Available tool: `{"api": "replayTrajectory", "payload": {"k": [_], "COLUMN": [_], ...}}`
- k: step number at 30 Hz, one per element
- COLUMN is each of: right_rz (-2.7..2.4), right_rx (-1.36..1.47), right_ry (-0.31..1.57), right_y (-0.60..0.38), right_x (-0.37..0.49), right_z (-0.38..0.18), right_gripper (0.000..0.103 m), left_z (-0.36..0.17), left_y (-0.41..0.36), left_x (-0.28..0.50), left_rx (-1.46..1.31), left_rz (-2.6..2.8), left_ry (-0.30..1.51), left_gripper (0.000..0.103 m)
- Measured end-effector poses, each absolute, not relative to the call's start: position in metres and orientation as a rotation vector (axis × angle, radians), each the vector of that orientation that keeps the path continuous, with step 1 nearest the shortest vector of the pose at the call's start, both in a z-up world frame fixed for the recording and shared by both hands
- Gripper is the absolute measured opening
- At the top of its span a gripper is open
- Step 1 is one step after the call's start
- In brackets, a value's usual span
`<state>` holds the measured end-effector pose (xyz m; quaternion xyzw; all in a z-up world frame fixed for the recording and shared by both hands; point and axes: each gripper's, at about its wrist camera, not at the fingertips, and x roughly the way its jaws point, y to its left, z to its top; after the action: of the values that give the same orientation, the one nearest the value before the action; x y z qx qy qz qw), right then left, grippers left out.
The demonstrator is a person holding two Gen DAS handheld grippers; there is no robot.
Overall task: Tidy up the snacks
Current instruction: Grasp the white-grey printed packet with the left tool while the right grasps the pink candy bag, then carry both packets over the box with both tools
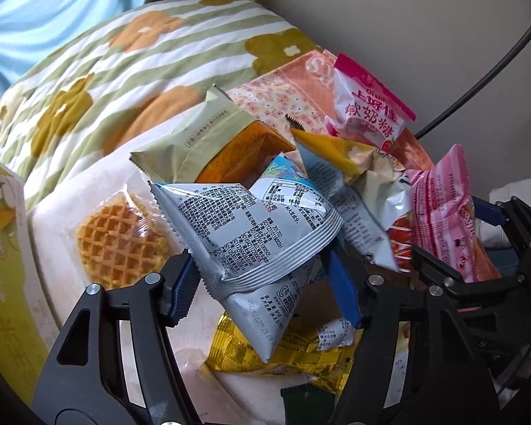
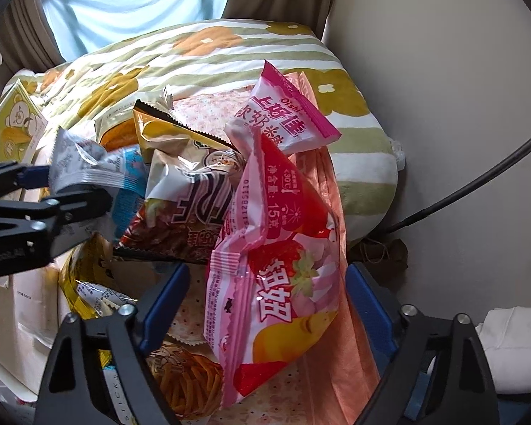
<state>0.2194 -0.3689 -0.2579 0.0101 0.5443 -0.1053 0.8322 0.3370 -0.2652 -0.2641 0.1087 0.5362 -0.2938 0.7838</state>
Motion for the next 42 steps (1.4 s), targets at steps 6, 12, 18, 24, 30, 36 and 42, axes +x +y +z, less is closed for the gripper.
{"api": "replayTrajectory", "payload": {"k": [6,12,18,24,30,36,42], "right_rz": [-0.217,-0.192,-0.166,-0.122,-0.027,0.104,0.215], "right_rx": [-0.016,0.009,0.018,-0.012,-0.057,-0.090,-0.118], "right_ry": [1.169,1.149,1.115,1.058,0.971,0.873,0.803], "right_y": [-0.367,-0.365,-0.362,-0.355,-0.342,-0.312,-0.257], "right_x": [0.220,0.212,0.200,0.186,0.184,0.202,0.231], "right_z": [-0.260,-0.249,-0.228,-0.195,-0.157,-0.119,-0.089], "right_gripper": [0.059,0.050,0.049,0.049,0.049,0.049,0.049], "left_z": [-0.253,-0.241,-0.219,-0.186,-0.144,-0.099,-0.064], "left_y": [-0.263,-0.257,-0.243,-0.221,-0.184,-0.134,-0.072], "left_x": [0.331,0.324,0.311,0.292,0.270,0.263,0.272], "left_rx": [0.251,0.236,0.209,0.165,0.090,0.034,0.002], "left_rz": [-0.612,-0.591,-0.551,-0.481,-0.360,-0.242,-0.150], "left_ry": [1.130,1.114,1.078,1.010,0.926,0.832,0.747], "left_gripper": [0.061,0.061,0.061,0.061,0.061,0.061,0.061]}}
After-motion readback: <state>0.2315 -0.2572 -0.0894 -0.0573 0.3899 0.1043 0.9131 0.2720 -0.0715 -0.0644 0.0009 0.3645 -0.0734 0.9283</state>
